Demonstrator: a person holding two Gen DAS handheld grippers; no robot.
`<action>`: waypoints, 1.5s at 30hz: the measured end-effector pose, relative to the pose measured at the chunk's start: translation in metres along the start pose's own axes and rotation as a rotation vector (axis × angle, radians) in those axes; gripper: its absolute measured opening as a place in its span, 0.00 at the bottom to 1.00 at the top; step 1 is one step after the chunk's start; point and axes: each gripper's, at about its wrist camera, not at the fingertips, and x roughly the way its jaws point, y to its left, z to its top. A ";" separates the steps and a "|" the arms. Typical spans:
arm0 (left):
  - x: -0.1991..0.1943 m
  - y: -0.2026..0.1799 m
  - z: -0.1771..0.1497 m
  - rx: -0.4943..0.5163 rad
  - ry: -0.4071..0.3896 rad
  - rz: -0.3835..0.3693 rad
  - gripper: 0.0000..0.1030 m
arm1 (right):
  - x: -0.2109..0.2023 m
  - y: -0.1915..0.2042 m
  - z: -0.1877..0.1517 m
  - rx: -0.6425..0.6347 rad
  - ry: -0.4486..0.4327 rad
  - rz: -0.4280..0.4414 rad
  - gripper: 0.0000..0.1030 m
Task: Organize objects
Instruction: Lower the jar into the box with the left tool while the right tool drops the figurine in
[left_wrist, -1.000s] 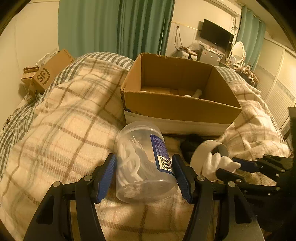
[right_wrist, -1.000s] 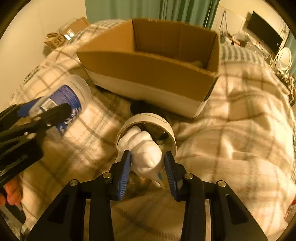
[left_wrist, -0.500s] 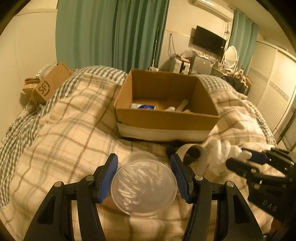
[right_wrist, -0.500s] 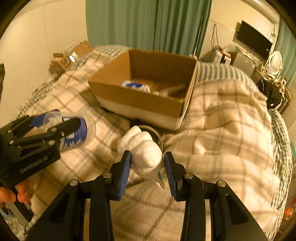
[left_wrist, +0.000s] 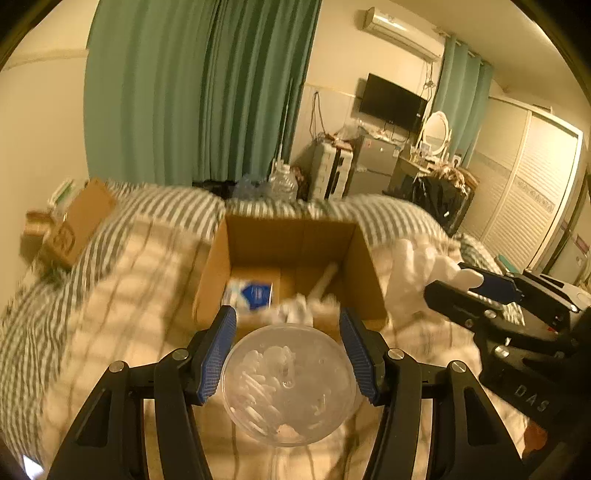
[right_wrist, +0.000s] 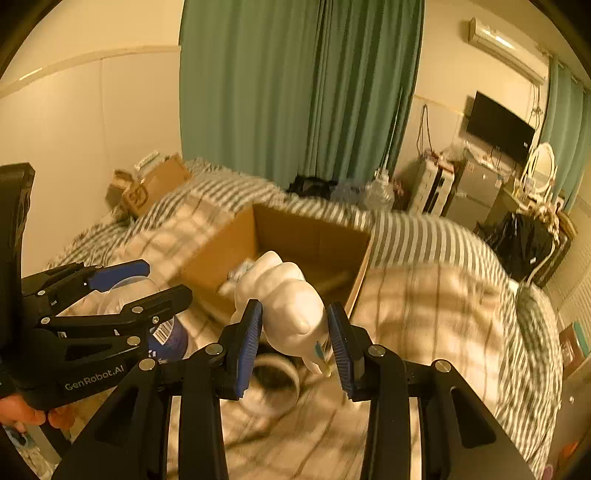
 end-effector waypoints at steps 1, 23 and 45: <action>0.002 -0.001 0.008 0.005 -0.008 0.003 0.58 | 0.002 -0.002 0.008 -0.006 -0.008 -0.004 0.35; 0.147 0.021 0.064 0.015 0.070 0.105 0.58 | 0.153 -0.045 0.058 0.018 0.101 0.020 0.35; 0.004 0.026 0.060 0.058 -0.093 0.170 1.00 | 0.010 -0.057 0.061 0.084 -0.073 -0.068 0.91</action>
